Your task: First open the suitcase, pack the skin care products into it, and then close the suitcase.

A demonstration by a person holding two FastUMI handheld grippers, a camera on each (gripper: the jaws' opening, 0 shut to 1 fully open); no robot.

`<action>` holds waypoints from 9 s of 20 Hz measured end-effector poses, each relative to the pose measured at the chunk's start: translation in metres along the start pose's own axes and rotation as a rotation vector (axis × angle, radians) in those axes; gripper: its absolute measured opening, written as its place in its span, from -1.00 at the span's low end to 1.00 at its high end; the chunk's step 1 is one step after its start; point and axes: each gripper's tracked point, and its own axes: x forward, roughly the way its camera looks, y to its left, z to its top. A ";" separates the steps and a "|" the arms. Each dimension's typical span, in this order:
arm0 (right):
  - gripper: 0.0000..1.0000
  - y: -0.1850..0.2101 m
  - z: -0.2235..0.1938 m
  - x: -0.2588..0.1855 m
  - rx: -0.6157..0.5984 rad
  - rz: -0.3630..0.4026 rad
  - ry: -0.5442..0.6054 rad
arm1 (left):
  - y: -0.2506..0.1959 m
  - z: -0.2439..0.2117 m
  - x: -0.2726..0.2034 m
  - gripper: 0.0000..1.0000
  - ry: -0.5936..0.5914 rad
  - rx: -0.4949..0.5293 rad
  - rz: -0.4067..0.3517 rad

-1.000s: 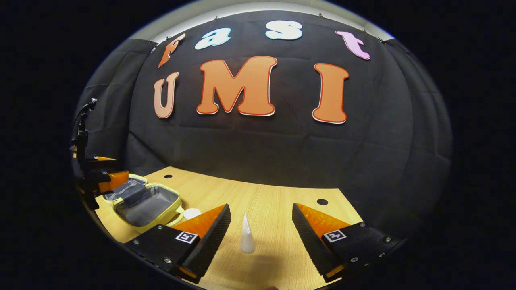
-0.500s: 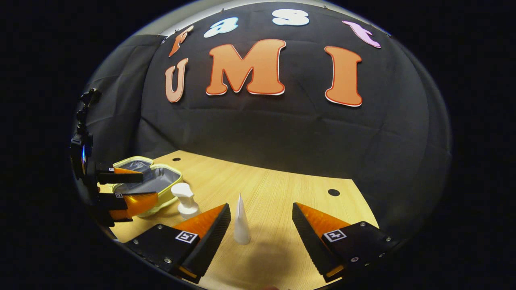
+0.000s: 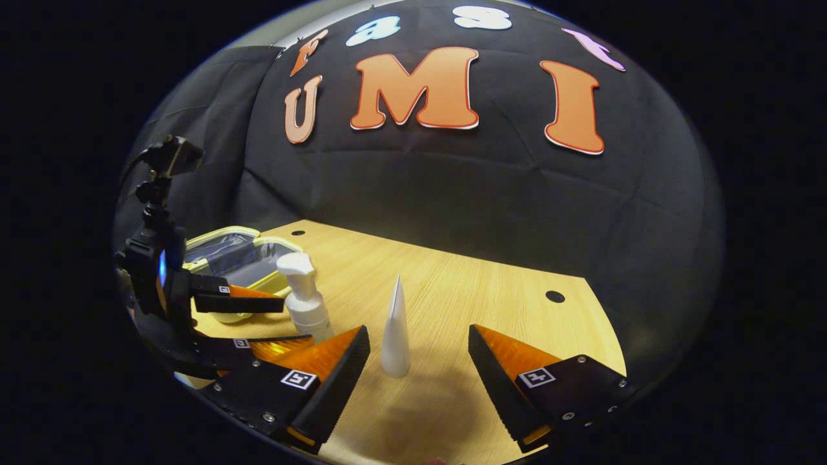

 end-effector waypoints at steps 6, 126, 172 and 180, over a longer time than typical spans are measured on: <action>0.96 0.008 -0.018 0.019 -0.022 0.030 0.027 | -0.006 -0.015 0.041 0.92 0.020 -0.050 -0.009; 0.68 0.291 0.063 0.114 0.518 0.062 0.465 | 0.658 -0.125 -0.194 0.77 0.165 -0.970 0.561; 0.83 0.108 0.133 0.009 0.520 0.113 0.081 | 0.247 0.192 -0.173 -0.98 -0.147 -0.579 -0.098; 0.83 0.085 0.114 0.009 0.546 0.093 0.101 | 0.168 0.152 -0.112 -0.97 0.003 -0.595 -0.179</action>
